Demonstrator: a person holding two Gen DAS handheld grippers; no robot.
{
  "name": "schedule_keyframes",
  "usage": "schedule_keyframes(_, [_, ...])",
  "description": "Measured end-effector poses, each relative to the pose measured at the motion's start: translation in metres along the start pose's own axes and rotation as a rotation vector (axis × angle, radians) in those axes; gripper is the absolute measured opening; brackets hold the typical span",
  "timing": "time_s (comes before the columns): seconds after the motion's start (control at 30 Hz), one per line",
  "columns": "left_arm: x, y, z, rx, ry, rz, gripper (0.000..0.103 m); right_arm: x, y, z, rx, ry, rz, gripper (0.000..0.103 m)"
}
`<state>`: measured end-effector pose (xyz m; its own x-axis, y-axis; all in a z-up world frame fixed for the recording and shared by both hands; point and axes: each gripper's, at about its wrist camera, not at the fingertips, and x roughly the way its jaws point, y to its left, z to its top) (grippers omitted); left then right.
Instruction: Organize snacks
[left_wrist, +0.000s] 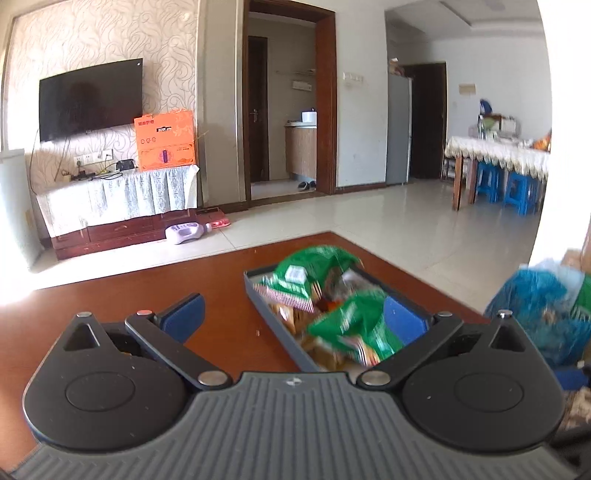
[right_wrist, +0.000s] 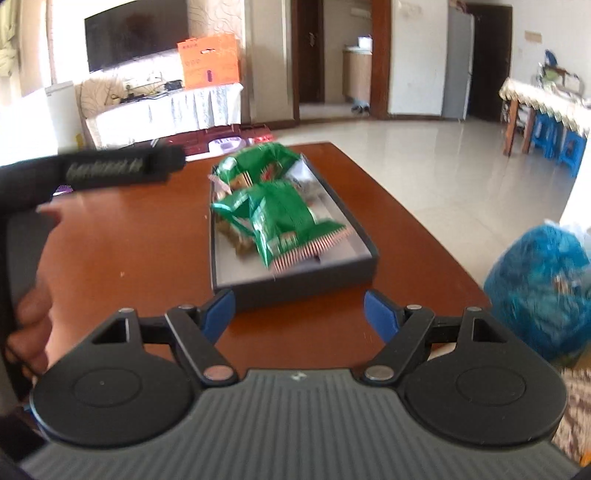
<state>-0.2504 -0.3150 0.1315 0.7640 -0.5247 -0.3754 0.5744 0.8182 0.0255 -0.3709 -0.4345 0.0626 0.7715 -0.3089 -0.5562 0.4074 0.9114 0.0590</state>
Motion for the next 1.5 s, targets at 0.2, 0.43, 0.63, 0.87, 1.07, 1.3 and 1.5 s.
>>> schedule_keyframes(0.2, [-0.051,-0.007,-0.024,-0.070,-0.015,-0.088,0.103,-0.012,-0.001,-0.013,0.023,-0.012,-0.038,0.079])
schedule_keyframes(0.43, [-0.080,-0.004,-0.046,-0.138,0.075,-0.065,0.103,-0.017,0.009,-0.028,-0.026,0.004,-0.039,0.079])
schedule_keyframes(0.63, [-0.083,-0.015,-0.056,-0.037,0.102,-0.033,0.103,-0.013,0.015,-0.041,-0.066,0.025,-0.043,0.079])
schedule_keyframes(0.87, [-0.075,-0.029,-0.060,-0.057,0.131,-0.054,0.103,-0.013,0.003,-0.041,-0.021,0.047,-0.040,0.079])
schedule_keyframes(1.07, [-0.068,-0.032,-0.062,-0.071,0.157,-0.083,0.103,-0.014,-0.013,-0.041,0.005,0.064,-0.079,0.079])
schedule_keyframes(1.3, [-0.061,-0.036,-0.064,-0.057,0.200,-0.045,0.103,-0.011,-0.016,-0.046,0.002,0.092,-0.075,0.079])
schedule_keyframes(1.5, [-0.064,-0.054,-0.054,0.036,0.164,0.119,0.103,-0.006,-0.017,-0.041,0.005,0.104,-0.074,0.079])
